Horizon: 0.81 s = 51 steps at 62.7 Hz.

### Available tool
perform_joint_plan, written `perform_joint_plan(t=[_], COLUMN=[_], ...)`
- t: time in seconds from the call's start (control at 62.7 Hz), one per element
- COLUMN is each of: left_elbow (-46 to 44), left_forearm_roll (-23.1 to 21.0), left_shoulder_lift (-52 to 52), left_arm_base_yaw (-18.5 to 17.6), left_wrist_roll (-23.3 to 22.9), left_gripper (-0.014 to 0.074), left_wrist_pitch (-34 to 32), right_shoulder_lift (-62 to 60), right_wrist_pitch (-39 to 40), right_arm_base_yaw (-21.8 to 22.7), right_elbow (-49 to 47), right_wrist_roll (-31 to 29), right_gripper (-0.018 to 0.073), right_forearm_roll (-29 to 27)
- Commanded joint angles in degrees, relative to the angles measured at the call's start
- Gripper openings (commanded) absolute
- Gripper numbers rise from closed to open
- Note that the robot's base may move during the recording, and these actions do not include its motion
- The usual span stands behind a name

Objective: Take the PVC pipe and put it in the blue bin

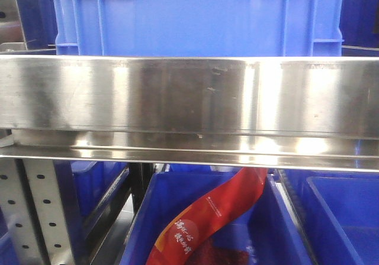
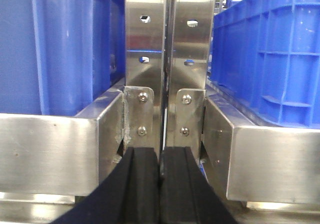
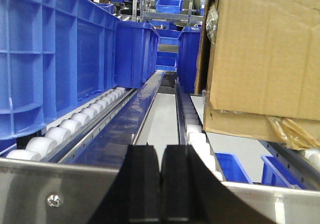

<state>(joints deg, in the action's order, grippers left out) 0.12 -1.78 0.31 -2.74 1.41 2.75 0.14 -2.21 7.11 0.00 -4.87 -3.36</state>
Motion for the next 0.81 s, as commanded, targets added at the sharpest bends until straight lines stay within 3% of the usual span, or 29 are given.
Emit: perform_joint_plan(t=[0.0,0.798], left_elbow=[-0.12,-0.12], left_forearm_roll=[0.25,0.25], left_shoulder_lift=[-0.31,-0.31], left_arm_base_yaw=[0.3,0.3], left_wrist_roll=[-0.51,-0.51], left_gripper=[-0.0111,-0.0111], left_wrist_pitch=[-1.2,-1.2], right_shoulder_lift=[-0.14,-0.14], right_wrist_pitch=[1.46,1.46], right_arm_base_yaw=[0.21,0.21], right_elbow=[0.0,0.0], right_wrist_roll=[-0.22,-0.22], right_gripper=[-0.0168,-0.0168], right_forearm_roll=[0.2,0.2])
